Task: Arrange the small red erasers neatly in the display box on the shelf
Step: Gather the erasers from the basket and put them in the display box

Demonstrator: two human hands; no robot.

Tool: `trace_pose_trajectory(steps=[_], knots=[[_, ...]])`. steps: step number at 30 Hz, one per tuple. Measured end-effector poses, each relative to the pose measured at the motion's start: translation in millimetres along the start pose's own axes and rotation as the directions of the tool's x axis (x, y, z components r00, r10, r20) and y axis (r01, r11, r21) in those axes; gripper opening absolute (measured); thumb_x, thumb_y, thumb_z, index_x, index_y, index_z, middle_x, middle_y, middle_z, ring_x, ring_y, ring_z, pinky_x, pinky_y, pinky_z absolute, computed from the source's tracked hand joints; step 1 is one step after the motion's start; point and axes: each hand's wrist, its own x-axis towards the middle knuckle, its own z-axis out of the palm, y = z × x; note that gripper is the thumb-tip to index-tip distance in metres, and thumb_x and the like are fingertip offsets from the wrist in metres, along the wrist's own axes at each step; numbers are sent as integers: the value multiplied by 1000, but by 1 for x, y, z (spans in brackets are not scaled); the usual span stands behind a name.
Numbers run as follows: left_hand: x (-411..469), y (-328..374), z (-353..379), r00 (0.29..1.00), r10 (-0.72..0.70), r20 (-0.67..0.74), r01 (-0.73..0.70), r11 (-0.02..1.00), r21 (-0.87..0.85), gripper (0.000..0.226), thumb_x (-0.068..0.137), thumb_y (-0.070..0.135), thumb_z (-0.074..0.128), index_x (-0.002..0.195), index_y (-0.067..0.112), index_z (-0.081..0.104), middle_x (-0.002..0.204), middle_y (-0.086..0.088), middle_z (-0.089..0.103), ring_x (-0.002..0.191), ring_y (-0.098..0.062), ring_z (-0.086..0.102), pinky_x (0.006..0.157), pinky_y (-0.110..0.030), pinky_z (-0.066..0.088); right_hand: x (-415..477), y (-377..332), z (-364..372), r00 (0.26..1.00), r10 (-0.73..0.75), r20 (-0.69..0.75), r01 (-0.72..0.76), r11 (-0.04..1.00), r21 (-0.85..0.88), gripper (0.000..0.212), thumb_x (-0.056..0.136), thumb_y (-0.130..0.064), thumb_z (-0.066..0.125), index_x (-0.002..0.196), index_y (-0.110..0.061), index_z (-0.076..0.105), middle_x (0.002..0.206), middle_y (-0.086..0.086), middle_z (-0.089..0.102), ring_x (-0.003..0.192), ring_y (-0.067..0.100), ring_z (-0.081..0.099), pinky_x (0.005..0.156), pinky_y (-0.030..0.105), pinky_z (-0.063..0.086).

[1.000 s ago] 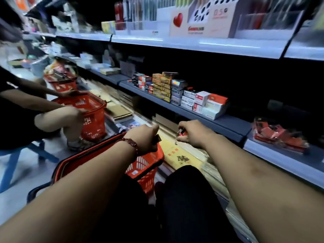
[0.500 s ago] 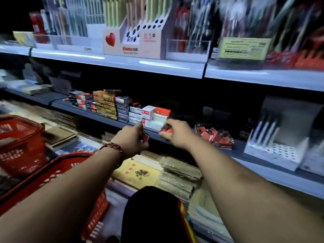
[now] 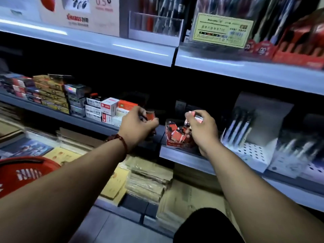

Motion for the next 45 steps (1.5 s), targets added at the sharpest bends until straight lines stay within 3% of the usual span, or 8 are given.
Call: trace_pose_trajectory(steps=[9,18,24,29,32,35,39,45], knots=[[82,-10,89,990,-119,69,135,944,-300,43,69,44,77,86,4,72,78,-9,74,72,-23,71,70,-52,62,62,24,4,984,170,-61,-163,982,97,31,95,-12,58,65,-4,65,61,10,66,52,17,66,52,22,47],[84,-35,114,964,11,264,31,987,-157,10,86,17,75,79,13,70,63,7,69,55,-1,60,56,-21,44,64,41,7,984,138,111,-153,978,140,39,89,-36,72,65,-7,72,62,5,72,59,14,68,51,22,49],[72,-36,110,956,61,287,37,945,-326,19,93,7,64,76,-2,67,68,-3,64,66,-12,61,62,-29,48,69,47,20,974,218,55,-216,838,501,56,91,-63,53,98,-14,78,103,11,78,100,27,74,98,51,55],[69,-33,108,941,44,334,77,937,-340,40,99,27,62,62,10,63,62,-1,59,63,-10,56,64,-28,44,70,47,29,976,207,-73,-160,899,408,51,81,-49,50,84,-1,67,85,12,71,88,29,70,87,56,56],[68,-26,105,925,13,381,133,925,-355,49,102,40,52,85,-1,73,84,-23,74,80,-24,66,78,-44,51,69,44,29,980,190,-49,-158,912,379,64,81,-67,50,90,-8,73,95,11,76,98,29,72,96,54,54],[68,-22,107,923,-96,374,264,863,-430,46,103,52,42,88,37,82,100,-5,80,103,-20,73,103,-46,51,68,40,24,990,136,35,-140,935,326,62,85,-75,45,99,-26,80,106,3,78,109,23,71,104,52,49],[72,-20,110,890,-106,444,371,733,-569,51,97,70,37,116,38,72,119,0,76,117,-22,70,111,-49,46,65,40,9,993,93,68,-106,970,217,65,94,-72,38,103,-22,78,106,4,78,106,21,72,104,47,49],[80,-7,108,811,-15,585,265,901,-344,51,86,80,26,90,58,72,95,30,74,97,13,67,97,-24,47,61,38,-4,972,-52,228,35,996,80,89,89,-70,33,117,11,55,118,40,54,107,49,57,97,57,49]])
